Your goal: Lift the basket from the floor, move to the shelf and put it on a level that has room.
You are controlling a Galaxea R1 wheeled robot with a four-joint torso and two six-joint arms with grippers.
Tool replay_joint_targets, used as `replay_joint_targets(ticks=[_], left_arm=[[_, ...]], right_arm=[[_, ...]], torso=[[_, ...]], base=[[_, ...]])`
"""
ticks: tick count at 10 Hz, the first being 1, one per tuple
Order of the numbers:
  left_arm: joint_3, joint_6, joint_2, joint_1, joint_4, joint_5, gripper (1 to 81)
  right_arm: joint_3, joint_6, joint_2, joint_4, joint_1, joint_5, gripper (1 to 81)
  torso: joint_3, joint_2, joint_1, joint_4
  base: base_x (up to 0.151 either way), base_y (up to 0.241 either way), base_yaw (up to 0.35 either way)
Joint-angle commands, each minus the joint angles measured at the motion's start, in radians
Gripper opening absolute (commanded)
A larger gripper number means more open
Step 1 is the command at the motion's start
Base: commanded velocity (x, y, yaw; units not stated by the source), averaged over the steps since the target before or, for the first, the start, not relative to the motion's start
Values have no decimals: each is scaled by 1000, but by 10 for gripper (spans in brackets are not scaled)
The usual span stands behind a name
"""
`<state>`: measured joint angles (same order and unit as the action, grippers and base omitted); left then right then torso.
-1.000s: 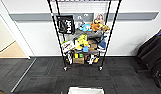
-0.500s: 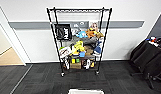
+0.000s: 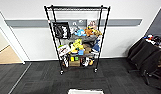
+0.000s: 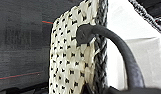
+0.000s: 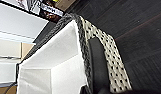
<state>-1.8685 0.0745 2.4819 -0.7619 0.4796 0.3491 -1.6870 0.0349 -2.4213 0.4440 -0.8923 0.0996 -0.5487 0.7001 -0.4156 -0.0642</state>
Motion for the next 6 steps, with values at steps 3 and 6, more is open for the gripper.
replay_joint_targets(ticks=[3,6], left_arm=[[184,21,-136,40,57,-78,10],[192,22,-138,16,54,-93,10]], right_arm=[[12,11,14,4,129,-77,10],[1,8,12,7,129,-127,10]], torso=[[0,-164,106,0],[92,-251,162,0]], base=[[0,0,0],[0,0,0]])
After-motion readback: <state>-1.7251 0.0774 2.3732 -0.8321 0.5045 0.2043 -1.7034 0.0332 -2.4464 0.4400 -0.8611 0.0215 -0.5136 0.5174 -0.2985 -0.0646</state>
